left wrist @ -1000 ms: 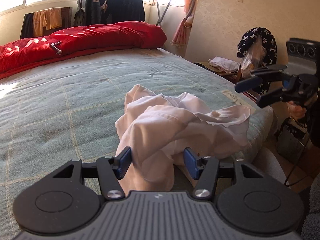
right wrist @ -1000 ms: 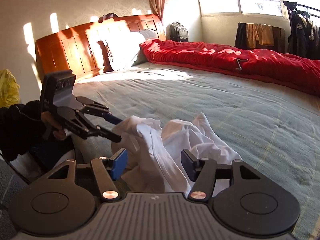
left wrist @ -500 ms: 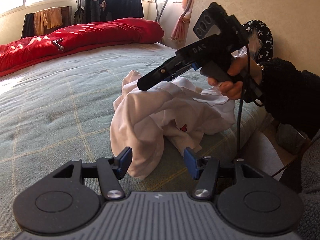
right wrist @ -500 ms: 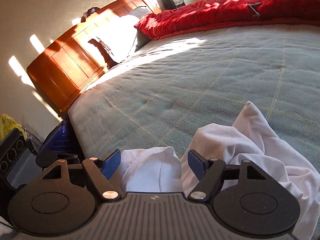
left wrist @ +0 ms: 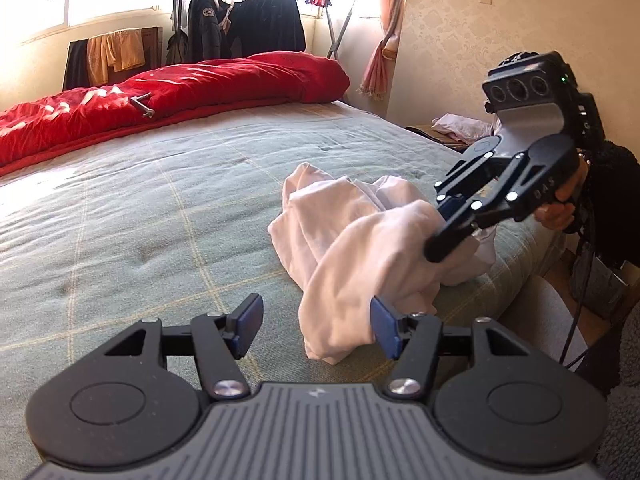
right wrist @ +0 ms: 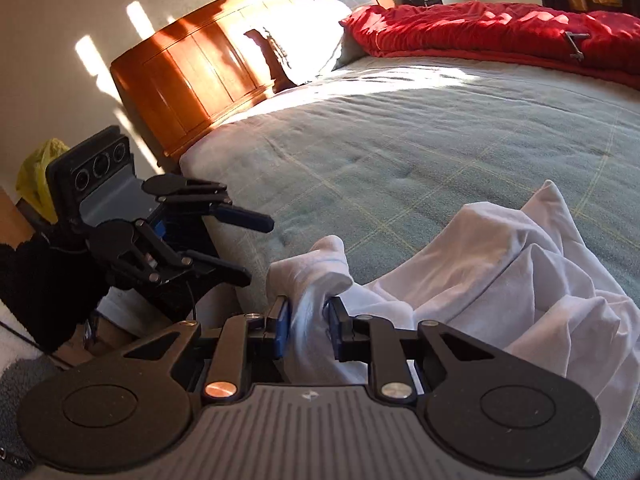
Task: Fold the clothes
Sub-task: 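Grasp the T-shirt edge with the right gripper while the left gripper holds its fold, then lift the T-shirt with both grippers and shake it open in the air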
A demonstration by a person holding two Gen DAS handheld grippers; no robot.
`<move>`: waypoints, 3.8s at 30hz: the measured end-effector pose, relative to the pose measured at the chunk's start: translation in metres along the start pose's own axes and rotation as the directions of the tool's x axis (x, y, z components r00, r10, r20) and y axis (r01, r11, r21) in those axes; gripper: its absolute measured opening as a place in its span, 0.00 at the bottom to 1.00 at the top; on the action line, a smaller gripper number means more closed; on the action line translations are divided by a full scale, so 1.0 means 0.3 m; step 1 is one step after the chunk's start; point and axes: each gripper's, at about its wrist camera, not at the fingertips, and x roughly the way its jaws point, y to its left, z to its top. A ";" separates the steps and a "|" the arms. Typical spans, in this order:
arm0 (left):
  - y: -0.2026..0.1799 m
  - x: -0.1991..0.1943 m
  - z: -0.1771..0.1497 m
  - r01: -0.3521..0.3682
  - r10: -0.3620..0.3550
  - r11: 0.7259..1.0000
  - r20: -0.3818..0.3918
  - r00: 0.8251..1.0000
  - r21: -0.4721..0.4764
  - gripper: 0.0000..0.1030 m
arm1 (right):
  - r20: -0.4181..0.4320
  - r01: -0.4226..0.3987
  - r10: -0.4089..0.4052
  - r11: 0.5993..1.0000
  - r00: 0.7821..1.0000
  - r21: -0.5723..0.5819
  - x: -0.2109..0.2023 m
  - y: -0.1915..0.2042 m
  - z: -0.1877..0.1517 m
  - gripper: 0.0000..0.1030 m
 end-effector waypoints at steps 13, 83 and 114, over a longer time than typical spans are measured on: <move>-0.084 0.135 0.035 0.103 -0.088 0.967 -0.077 0.993 0.234 0.63 | -0.016 0.042 -0.044 0.996 0.999 -0.082 -0.039 0.067 -0.030 0.57; -0.271 0.032 0.096 -0.150 0.145 0.741 0.062 0.988 0.655 0.04 | 0.127 0.442 -0.505 0.575 0.854 -0.688 0.031 0.444 -0.115 0.55; -0.142 0.167 0.432 -0.341 0.303 0.845 0.157 0.940 0.413 0.05 | 0.110 0.631 -0.680 0.592 0.725 -0.502 0.056 0.326 -0.345 0.56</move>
